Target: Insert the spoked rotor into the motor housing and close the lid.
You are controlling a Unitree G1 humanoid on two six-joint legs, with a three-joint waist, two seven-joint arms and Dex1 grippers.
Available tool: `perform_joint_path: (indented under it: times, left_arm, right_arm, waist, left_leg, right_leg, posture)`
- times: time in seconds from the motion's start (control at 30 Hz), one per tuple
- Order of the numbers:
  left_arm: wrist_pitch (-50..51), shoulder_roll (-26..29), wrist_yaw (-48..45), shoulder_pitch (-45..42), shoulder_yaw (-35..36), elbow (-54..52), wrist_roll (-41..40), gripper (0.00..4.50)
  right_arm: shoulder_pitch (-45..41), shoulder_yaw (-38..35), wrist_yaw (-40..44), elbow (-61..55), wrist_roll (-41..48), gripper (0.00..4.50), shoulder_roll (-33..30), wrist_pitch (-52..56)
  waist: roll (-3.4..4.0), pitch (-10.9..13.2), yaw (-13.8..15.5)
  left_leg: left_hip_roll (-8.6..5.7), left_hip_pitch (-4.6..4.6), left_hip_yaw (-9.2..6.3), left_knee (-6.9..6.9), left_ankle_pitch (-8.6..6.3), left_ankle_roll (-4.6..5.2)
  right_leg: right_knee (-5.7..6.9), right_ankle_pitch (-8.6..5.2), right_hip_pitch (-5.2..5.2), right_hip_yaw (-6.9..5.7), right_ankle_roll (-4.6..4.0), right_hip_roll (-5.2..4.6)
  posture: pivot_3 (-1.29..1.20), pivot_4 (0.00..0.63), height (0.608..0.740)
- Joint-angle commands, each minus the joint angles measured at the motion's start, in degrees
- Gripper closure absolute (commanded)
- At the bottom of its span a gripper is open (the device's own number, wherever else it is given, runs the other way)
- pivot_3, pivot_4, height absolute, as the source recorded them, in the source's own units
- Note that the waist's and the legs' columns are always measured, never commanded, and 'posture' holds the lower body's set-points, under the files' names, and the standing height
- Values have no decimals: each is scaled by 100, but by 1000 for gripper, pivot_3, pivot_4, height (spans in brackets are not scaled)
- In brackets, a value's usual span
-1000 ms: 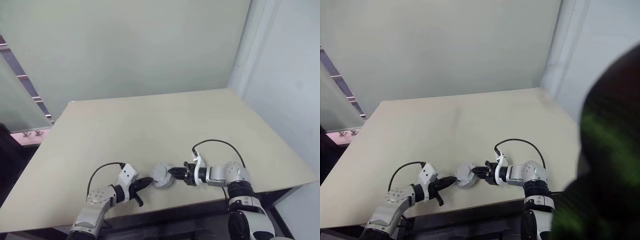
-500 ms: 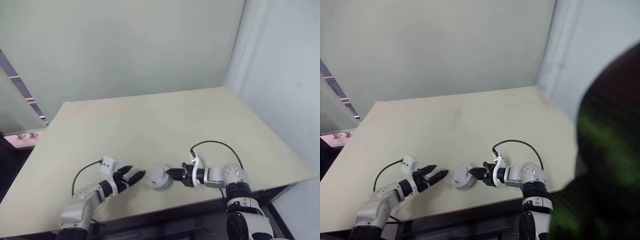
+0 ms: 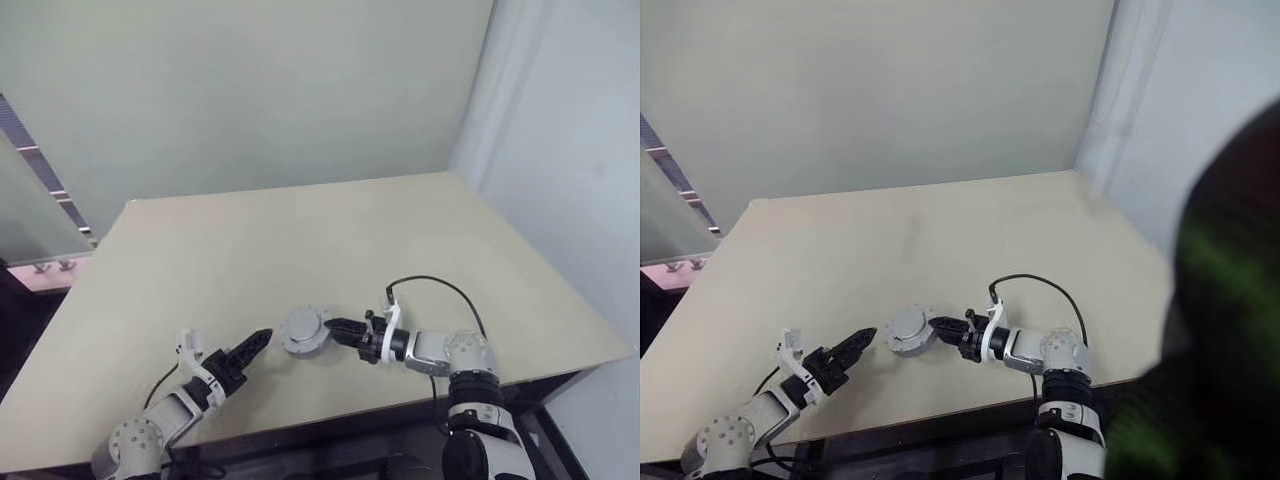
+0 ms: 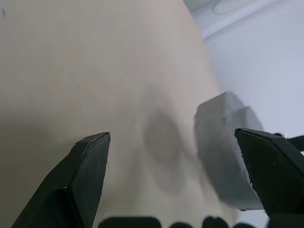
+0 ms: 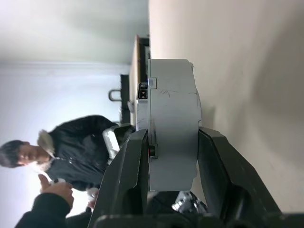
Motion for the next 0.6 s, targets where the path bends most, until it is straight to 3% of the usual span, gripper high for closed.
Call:
perform_joint_path:
  times: [0.03,0.6]
  left_arm:
    - [162,-295,331,-182,270,-215,-793,0]
    - [275,-894,983,-259,-294,-427,-1591,0]
  right_arm:
    - [-246,31,-24,-435,444,3301,302,65]
    - [-89,441,-396,-882,817,3301,558,298]
  waist:
    - [-2,0,0]
    - [-3,0,3]
  left_leg:
    - [0,-2,-1,0,0,0]
    - [-4,-16,-1,2,0,-1]
  right_leg:
    - [-1,0,-1,-1,0,0]
    - [-6,0,-5,2,-2,2]
  posture:
    - [0,0,740]
    - [0,0,740]
